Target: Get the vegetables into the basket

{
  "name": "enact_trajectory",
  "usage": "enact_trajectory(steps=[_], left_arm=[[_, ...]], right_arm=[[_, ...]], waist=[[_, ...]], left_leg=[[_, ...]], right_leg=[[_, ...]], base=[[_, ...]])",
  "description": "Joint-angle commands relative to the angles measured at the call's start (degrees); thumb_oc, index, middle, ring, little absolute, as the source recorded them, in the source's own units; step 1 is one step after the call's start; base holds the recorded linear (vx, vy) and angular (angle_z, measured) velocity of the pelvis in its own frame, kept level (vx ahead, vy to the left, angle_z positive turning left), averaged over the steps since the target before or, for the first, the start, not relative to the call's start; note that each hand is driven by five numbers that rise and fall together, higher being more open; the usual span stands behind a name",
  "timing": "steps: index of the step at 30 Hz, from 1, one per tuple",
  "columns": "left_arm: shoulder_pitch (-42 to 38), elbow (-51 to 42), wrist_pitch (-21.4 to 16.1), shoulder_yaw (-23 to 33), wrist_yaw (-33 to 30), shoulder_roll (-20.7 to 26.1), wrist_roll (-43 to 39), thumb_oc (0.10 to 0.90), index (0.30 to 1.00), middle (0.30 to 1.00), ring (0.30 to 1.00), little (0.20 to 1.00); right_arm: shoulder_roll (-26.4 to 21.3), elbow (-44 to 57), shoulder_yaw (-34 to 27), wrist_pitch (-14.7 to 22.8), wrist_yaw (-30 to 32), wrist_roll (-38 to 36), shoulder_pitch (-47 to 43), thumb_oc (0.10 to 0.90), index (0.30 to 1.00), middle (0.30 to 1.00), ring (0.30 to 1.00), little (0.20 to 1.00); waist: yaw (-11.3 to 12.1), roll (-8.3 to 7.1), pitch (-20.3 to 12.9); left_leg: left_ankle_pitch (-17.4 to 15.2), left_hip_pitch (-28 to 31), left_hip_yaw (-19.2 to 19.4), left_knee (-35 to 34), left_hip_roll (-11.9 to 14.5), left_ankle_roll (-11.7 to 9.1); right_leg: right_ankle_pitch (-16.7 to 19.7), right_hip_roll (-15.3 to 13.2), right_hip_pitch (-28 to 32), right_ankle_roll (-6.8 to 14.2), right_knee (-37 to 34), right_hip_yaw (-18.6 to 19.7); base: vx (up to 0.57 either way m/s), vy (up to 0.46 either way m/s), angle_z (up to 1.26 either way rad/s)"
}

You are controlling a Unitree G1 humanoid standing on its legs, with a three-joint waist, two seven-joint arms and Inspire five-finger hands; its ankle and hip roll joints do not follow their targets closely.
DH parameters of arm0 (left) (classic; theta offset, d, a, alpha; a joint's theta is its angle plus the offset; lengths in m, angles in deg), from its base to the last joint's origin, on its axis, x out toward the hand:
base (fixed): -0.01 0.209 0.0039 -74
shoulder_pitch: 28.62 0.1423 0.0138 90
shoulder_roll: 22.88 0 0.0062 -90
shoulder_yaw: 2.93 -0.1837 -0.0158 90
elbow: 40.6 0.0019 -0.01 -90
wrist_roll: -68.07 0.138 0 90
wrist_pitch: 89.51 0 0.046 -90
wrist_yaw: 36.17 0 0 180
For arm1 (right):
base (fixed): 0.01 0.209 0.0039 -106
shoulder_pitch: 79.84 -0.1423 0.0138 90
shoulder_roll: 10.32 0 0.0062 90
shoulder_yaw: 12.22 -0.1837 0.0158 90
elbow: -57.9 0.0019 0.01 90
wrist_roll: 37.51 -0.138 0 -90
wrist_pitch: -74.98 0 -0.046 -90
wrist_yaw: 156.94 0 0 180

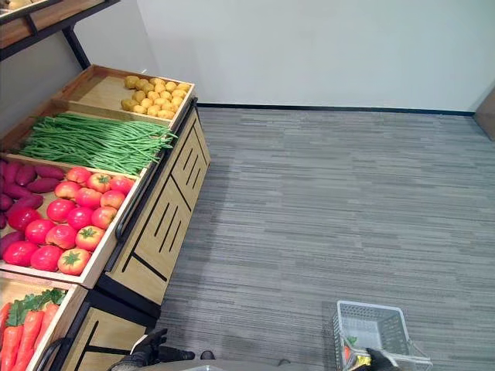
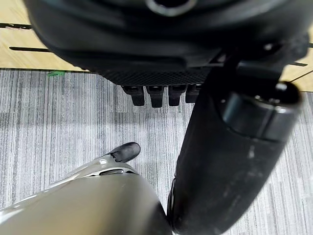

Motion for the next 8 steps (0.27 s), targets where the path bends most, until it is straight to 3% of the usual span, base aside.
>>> enact_trajectory(steps=[1,8], left_arm=[[0.8,4.8,-0.2,-0.1,-1.2,0.1,1.6,0.900,1.000,1.000,1.000,1.000],[0.8,5.5,-0.5,-0.2,-1.3,-0.9,0.6,0.900,1.000,1.000,1.000,1.000]], right_arm=[[1.0,-3.9,-0.5,1.3,0.6,-8.0,-2.3,0.900,1.000,1.000,1.000,1.000],[5.8,-4.2,0.4,1.4,-0.9,-12.6,-0.9,0.900,1.000,1.000,1.000,1.000]], waist=[[0.8,-2.49,0.3],[0.6,-2.33,0.1]], left_leg=[[-4.6,2.2,-1.7,0.1,1.2,-1.5],[-4.8,2.6,-1.6,0.1,1.3,-1.5]], right_leg=[[2.8,-2.5,-3.6,1.9,0.0,-2.8],[2.6,-2.5,-3.4,1.9,0.0,-2.6]], base=[[0.00,0.000,0.00],[0.00,0.000,0.00]])
